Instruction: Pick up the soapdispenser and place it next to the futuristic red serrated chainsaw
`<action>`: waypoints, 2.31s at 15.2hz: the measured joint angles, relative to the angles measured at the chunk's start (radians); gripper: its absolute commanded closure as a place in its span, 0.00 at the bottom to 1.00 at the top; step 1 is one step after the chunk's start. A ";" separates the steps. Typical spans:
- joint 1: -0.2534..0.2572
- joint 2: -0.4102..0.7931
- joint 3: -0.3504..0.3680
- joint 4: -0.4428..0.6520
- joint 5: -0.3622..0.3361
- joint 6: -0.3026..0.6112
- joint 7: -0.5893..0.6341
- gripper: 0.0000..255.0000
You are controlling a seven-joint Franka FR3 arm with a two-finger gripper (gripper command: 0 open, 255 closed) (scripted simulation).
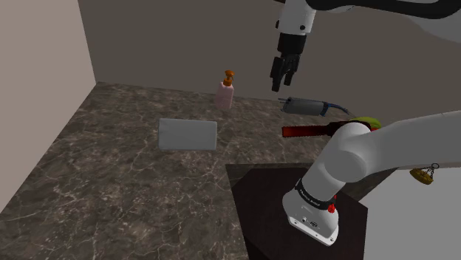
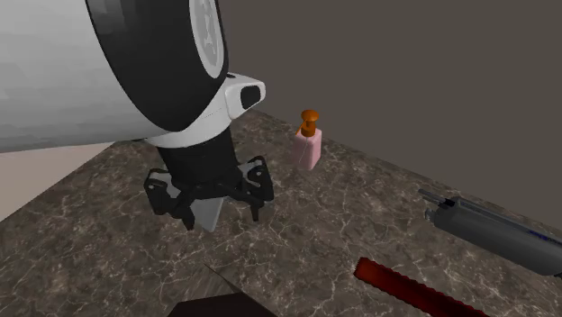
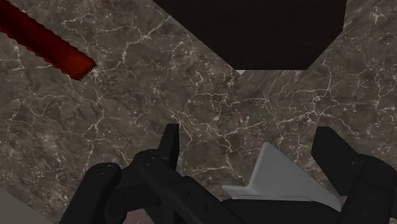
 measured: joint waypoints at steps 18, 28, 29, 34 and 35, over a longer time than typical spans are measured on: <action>-0.069 0.434 -0.149 0.123 -0.016 0.497 -0.073 0.00; -0.099 0.751 -0.222 0.343 0.087 0.697 -0.152 0.00; -0.105 0.785 -0.228 0.374 0.104 0.710 -0.166 0.00; -0.139 0.934 -0.245 0.522 0.182 0.751 -0.216 0.00; -0.143 0.950 -0.245 0.534 0.190 0.757 -0.221 0.00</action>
